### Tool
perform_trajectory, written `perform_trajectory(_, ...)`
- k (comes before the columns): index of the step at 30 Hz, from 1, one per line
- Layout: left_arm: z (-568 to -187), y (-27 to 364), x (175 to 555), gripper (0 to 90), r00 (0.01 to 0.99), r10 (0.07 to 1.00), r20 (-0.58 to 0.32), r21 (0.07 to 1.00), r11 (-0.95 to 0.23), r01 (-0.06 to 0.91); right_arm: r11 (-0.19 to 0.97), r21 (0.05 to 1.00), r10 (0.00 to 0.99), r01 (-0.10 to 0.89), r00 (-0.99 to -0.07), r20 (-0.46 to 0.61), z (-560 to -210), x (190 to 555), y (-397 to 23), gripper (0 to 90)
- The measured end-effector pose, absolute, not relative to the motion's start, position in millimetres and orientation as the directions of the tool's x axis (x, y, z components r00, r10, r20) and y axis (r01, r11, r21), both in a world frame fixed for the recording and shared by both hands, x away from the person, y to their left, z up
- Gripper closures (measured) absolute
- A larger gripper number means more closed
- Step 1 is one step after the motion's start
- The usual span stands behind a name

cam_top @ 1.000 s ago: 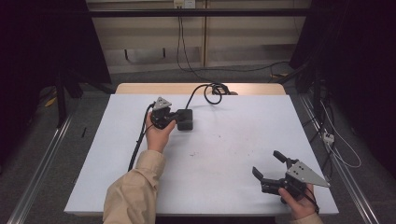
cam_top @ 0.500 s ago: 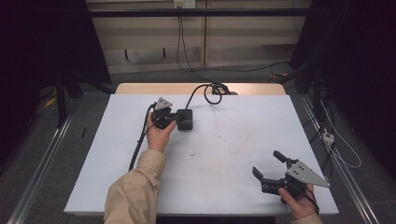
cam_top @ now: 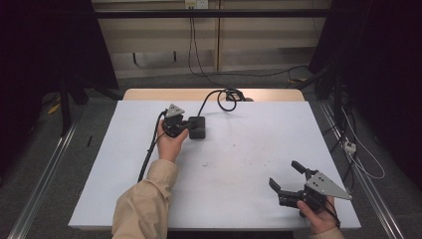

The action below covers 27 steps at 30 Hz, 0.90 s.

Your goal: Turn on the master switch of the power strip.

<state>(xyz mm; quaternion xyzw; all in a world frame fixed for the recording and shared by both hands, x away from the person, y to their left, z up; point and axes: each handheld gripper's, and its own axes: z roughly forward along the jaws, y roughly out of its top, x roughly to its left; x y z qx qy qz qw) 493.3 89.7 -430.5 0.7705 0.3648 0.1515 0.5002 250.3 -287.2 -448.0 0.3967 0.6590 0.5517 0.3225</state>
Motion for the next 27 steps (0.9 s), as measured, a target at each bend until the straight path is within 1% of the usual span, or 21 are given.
perform_trajectory(13,-430.1,89.4,493.4,90.0,0.69,0.713,-0.123,0.875,-0.25,0.414,0.081,0.983,0.877,0.165,-0.48,0.008,-448.0,250.4,-286.4,3.5)
perform_trajectory(16,-430.0,88.8,493.2,90.0,0.697,0.71,-0.1,0.877,-0.269,0.399,0.081,0.983,0.877,0.164,-0.48,0.008,-448.0,250.2,-286.2,3.5)
perform_trajectory(20,-430.8,89.0,493.6,90.0,0.695,0.71,-0.114,0.876,-0.257,0.407,0.081,0.983,0.877,0.166,-0.48,0.009,-448.0,250.1,-286.0,3.5)
perform_trajectory(24,-429.9,88.3,493.7,90.0,0.701,0.708,-0.087,0.873,-0.286,0.396,0.08,0.983,0.877,0.166,-0.48,0.01,-448.0,250.2,-286.0,3.5)
perform_trajectory(27,-430.0,88.5,493.7,90.0,0.699,0.709,-0.092,0.871,-0.283,0.401,0.08,0.983,0.877,0.167,-0.481,0.011,-448.1,250.2,-285.8,3.5)
